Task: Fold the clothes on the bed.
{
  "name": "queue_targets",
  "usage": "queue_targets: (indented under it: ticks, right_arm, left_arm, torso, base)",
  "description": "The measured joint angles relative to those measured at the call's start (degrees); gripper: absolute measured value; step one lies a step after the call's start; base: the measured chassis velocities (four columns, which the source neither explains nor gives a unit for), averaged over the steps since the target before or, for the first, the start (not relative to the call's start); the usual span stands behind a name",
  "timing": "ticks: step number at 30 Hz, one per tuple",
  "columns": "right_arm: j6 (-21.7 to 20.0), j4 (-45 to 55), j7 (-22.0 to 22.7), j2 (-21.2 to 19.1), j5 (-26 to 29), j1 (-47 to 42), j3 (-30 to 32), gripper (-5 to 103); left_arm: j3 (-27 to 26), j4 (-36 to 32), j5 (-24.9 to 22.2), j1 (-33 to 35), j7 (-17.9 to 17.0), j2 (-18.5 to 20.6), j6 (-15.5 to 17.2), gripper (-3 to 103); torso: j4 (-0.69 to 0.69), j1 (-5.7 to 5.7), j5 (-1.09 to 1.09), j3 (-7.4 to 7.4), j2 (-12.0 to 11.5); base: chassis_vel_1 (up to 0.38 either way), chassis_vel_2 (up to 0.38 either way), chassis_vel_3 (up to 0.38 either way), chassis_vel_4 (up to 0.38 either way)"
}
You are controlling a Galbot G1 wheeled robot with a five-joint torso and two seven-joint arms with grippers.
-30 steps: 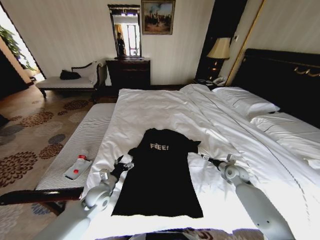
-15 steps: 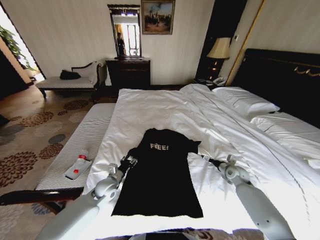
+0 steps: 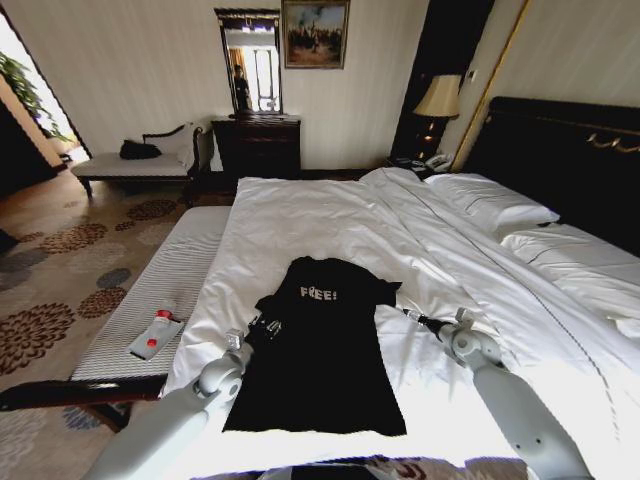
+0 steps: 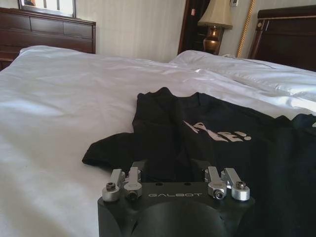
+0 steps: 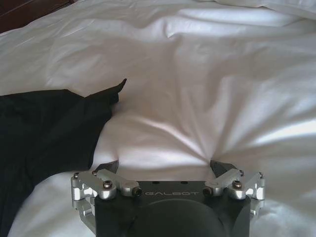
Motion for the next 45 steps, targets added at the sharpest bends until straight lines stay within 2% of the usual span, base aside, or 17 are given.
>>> queue_targets:
  ticks: [25,27,30,32,33,35,38,41,45]
  right_arm:
    - [-0.1,0.1,0.1,-0.2,0.9,-0.1,0.2,100]
    - [-0.1,0.1,0.1,-0.2,1.0,-0.1,0.2,100]
    - [-0.1,0.1,0.1,-0.3,1.1,-0.2,0.3,100]
    - [-0.1,0.0,0.1,-0.3,1.2,-0.2,0.4,100]
    - [-0.1,0.0,0.1,-0.3,1.2,-0.2,0.4,100]
    - [-0.1,0.0,0.1,-0.3,1.2,-0.4,0.5,100]
    - [-0.1,0.0,0.0,-0.3,1.2,-0.4,0.6,100]
    - [-0.1,0.0,0.0,-0.3,1.3,-0.4,0.7,100]
    - [-0.1,0.0,0.0,-0.3,1.3,-0.4,0.7,100]
  left_arm:
    - [4.8,4.4,0.1,-5.0,0.9,-1.8,-0.7,50]
    - [5.1,4.7,0.0,-5.5,0.9,-2.0,-0.7,43]
    - [5.6,5.0,-0.2,-6.0,0.9,-2.0,-0.7,39]
    - [6.0,5.4,-0.5,-6.5,0.9,-2.1,-0.7,30]
    - [6.0,5.4,-0.5,-6.5,0.9,-2.1,-0.7,30]
    - [6.3,5.7,-0.6,-7.0,0.8,-2.2,-0.7,20]
    - [6.5,5.9,-0.8,-7.3,0.8,-2.3,-0.7,14]
    - [6.7,6.1,-1.0,-7.8,0.7,-2.5,-0.7,2]
    - [6.9,6.5,-1.2,-8.3,0.6,-2.8,-0.7,0]
  torso:
    - [0.0,-0.01,0.0,0.0,0.0]
    - [0.0,-0.01,0.0,0.0,0.0]
    - [0.0,-0.01,0.0,0.0,0.0]
    - [0.0,-0.01,0.0,0.0,0.0]
    - [0.0,-0.01,0.0,0.0,0.0]
    - [0.0,-0.01,0.0,0.0,0.0]
    - [0.0,-0.01,0.0,0.0,0.0]
    - [0.0,-0.01,0.0,0.0,0.0]
    - [0.0,-0.01,0.0,0.0,0.0]
  base:
    - [0.0,0.0,0.0,0.0]
    - [0.0,0.0,0.0,0.0]
    - [0.0,0.0,0.0,0.0]
    - [0.0,0.0,0.0,0.0]
    - [0.0,0.0,0.0,0.0]
    - [0.0,0.0,0.0,0.0]
    - [0.0,0.0,0.0,0.0]
    - [0.0,0.0,0.0,0.0]
    - [0.0,0.0,0.0,0.0]
